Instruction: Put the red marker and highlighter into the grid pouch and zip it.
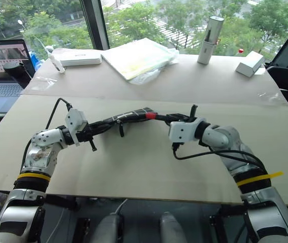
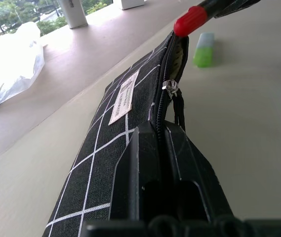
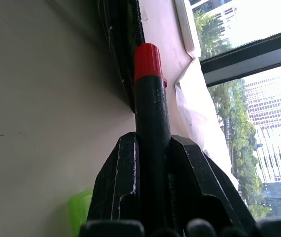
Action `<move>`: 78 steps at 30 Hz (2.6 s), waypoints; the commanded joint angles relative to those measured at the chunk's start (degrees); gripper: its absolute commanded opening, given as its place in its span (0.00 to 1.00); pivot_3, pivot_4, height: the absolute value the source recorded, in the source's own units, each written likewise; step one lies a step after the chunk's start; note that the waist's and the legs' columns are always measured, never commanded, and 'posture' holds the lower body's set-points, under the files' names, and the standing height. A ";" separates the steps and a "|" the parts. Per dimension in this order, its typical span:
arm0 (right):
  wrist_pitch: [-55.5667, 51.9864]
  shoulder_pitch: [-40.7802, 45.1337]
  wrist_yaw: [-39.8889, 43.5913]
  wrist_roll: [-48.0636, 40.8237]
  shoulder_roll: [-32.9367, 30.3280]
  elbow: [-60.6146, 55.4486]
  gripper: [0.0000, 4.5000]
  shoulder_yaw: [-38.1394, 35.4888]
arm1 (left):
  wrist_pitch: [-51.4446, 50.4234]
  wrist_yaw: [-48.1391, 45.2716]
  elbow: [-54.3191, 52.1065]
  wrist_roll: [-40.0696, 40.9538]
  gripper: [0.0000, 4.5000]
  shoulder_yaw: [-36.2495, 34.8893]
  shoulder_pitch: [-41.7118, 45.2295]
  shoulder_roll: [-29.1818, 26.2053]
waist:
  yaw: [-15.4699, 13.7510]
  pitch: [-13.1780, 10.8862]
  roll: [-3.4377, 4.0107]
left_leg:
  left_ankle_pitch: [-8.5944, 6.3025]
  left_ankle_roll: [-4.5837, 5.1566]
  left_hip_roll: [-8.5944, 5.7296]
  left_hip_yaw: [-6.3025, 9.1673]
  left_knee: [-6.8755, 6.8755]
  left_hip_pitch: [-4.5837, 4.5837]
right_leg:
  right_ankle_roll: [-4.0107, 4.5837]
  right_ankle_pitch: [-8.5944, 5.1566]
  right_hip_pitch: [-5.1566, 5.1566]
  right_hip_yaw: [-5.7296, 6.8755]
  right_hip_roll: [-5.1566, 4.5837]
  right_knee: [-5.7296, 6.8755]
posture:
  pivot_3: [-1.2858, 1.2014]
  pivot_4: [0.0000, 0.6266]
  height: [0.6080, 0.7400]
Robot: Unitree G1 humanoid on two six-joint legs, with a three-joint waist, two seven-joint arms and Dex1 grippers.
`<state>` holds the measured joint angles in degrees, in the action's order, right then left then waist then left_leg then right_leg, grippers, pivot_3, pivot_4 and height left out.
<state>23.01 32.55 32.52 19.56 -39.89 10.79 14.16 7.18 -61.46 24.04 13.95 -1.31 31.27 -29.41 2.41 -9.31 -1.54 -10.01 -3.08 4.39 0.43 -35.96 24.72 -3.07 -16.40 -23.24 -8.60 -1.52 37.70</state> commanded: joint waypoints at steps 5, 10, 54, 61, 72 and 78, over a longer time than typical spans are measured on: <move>2.86 3.43 -2.43 2.62 1.54 2.68 0.12 -0.05 | -0.35 -0.01 -1.87 1.03 0.00 -0.59 1.42 -0.22 | 0.03 0.00 0.00 | 0.00 0.00 0.00 0.00 0.00 0.00 | 0.00 0.00 0.00 0.00 0.00 0.01 | 0.52 0.24 0.99; 4.01 4.30 -2.63 3.37 1.65 4.13 0.12 0.17 | -0.37 0.09 -2.07 1.07 0.00 -0.56 1.31 -0.06 | 0.02 0.00 0.00 | 0.00 0.00 0.00 0.00 -0.01 0.00 | 0.00 0.00 0.00 0.00 0.00 0.02 | 0.52 0.24 0.99; -29.74 -6.12 7.17 -33.92 6.36 -12.93 0.65 -16.86 | 0.04 0.40 -2.61 1.04 0.00 -0.56 -1.52 0.67 | 0.14 -0.01 0.01 | 0.01 0.00 0.00 0.06 -0.16 -0.09 | 0.00 0.00 0.10 0.00 0.02 0.31 | 0.52 0.24 0.99; -20.07 -5.11 15.88 -26.21 -0.21 -2.29 0.65 -11.68 | 0.11 0.00 -1.26 0.76 0.00 -0.11 0.05 0.98 | 0.10 -0.01 0.01 | 0.01 0.00 -0.02 0.06 -0.21 -0.09 | -0.02 -0.01 0.10 0.00 0.02 0.28 | 0.52 0.24 0.99; -3.68 15.53 26.23 -17.29 3.09 33.68 0.65 -3.79 | 0.07 0.54 -1.98 0.86 0.00 -0.97 -0.29 0.46 | 0.45 -0.03 0.01 | 0.01 0.00 -0.02 0.05 -0.21 -0.10 | 0.00 0.00 0.10 -0.01 0.02 0.26 | 0.52 0.24 0.99; -3.44 24.62 32.40 -15.01 6.03 47.62 0.65 -1.88 | -0.20 1.42 -3.07 1.15 0.00 -1.64 -1.24 0.00 | 0.43 -0.06 0.06 | 0.01 0.00 -0.02 0.05 -0.22 -0.11 | 0.00 0.00 0.10 -0.01 0.01 0.29 | 0.52 0.24 0.99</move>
<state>18.82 54.22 63.04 4.01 -33.74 55.35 12.73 7.10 -60.65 23.16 13.93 -1.39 30.26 -28.75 2.84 -9.37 -1.49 -10.00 -3.09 4.37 0.47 -36.18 24.61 -3.06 -16.39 -23.14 -8.61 -1.52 37.98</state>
